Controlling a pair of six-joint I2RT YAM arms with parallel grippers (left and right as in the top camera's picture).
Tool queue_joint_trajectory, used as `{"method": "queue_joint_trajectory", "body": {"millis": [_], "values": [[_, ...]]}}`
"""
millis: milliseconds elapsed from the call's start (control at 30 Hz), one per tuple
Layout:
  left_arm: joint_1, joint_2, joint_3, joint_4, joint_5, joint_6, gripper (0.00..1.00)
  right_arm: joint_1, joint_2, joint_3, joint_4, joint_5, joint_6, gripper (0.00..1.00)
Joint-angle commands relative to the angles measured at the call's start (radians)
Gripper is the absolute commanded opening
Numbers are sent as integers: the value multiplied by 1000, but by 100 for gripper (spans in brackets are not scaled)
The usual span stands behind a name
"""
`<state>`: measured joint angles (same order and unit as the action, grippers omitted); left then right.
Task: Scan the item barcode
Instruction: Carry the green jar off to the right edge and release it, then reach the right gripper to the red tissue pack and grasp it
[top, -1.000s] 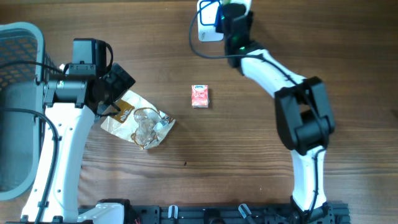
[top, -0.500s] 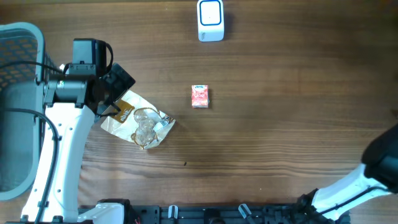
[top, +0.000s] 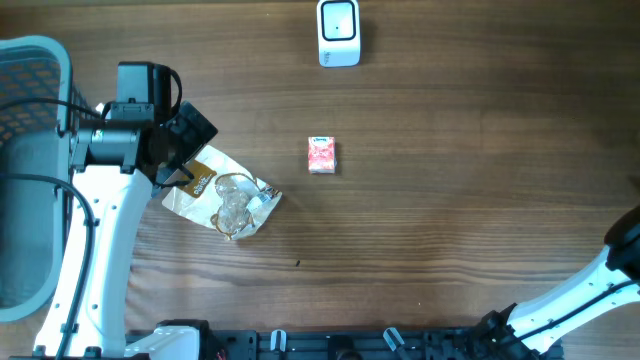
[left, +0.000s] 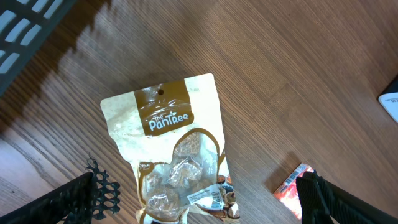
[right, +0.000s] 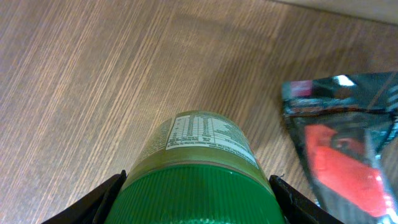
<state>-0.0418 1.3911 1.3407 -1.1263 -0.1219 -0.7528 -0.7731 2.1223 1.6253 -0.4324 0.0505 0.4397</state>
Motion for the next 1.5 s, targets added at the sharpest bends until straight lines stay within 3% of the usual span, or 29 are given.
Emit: {"method": "queue_joint_trajectory", "body": {"millis": [0, 33, 100, 200, 267, 467, 633, 767, 833, 967, 1100, 1200, 1333, 1467], "values": [[5, 2, 2, -1, -2, 15, 100, 3, 26, 2, -11, -26, -22, 53], [5, 2, 2, -1, -2, 15, 100, 3, 27, 2, -21, -26, -21, 59], [5, 2, 2, 0, -2, 15, 100, 3, 24, 5, -37, -26, -22, 82], [5, 2, 2, 0, -2, 15, 100, 1, -20, 19, -82, -13, -52, 96], [5, 2, 2, -1, -2, 15, 100, 1, -74, 31, -111, 16, -55, 100], [5, 2, 2, -1, -2, 15, 100, 2, -402, 32, -164, -65, -10, 100], [5, 2, 2, -1, -2, 16, 100, 16, -686, 31, -234, -574, 87, 100], [5, 2, 2, -1, -2, 16, 100, 157, -758, 31, -418, -686, 83, 100], [5, 2, 2, 0, -2, 15, 100, 278, -747, 8, -508, -688, 76, 100], [5, 2, 2, -1, -2, 15, 100, 604, -684, -111, -520, -660, -30, 100], [5, 2, 2, 0, -2, 15, 100, 964, -494, -222, -402, -636, -95, 96], [5, 2, 2, 0, -2, 16, 100, 1189, -271, -222, -293, -565, -3, 88], [5, 2, 2, -1, -2, 15, 100, 1331, -117, -222, -226, -398, 150, 77], [5, 2, 2, -1, -2, 15, 100, 1343, -98, -222, -231, -261, 170, 67]]}}
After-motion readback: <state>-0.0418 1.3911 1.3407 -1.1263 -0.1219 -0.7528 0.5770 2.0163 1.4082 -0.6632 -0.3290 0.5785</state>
